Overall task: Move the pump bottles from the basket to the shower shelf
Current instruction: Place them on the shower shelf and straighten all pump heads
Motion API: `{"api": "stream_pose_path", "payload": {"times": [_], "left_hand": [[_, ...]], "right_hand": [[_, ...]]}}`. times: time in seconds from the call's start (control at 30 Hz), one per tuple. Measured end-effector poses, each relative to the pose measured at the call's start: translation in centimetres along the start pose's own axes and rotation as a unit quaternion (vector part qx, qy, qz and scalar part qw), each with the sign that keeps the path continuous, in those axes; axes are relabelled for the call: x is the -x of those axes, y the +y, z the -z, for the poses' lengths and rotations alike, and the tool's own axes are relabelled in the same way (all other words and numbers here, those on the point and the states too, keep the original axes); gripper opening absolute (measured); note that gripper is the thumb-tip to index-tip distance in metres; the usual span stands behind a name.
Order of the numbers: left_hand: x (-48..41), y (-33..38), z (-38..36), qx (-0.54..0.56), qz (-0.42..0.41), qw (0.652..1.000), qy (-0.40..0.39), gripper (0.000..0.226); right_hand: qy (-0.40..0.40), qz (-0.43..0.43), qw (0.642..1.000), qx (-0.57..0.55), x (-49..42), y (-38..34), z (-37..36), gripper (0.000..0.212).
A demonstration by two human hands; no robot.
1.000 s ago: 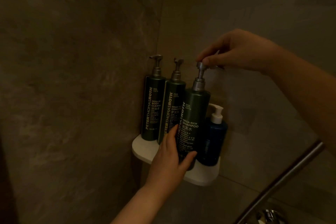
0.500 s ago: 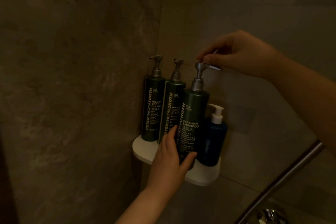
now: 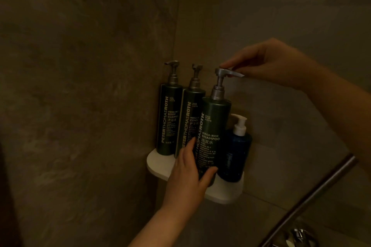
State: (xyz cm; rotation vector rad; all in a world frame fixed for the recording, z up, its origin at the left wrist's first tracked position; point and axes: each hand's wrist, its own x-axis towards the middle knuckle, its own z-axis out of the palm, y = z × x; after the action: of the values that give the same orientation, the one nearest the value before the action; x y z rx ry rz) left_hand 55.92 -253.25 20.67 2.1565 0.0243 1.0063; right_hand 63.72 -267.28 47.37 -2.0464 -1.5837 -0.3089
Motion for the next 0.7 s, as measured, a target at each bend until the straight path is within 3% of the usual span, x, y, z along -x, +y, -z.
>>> {"api": "stream_pose_path", "payload": {"times": [0.7], "left_hand": [[-0.02, 0.36, -0.1, -0.015, 0.006, 1.0, 0.02, 0.082]], "right_hand": [[0.063, 0.003, 0.997, 0.052, -0.22, -0.6, -0.79, 0.024]]}}
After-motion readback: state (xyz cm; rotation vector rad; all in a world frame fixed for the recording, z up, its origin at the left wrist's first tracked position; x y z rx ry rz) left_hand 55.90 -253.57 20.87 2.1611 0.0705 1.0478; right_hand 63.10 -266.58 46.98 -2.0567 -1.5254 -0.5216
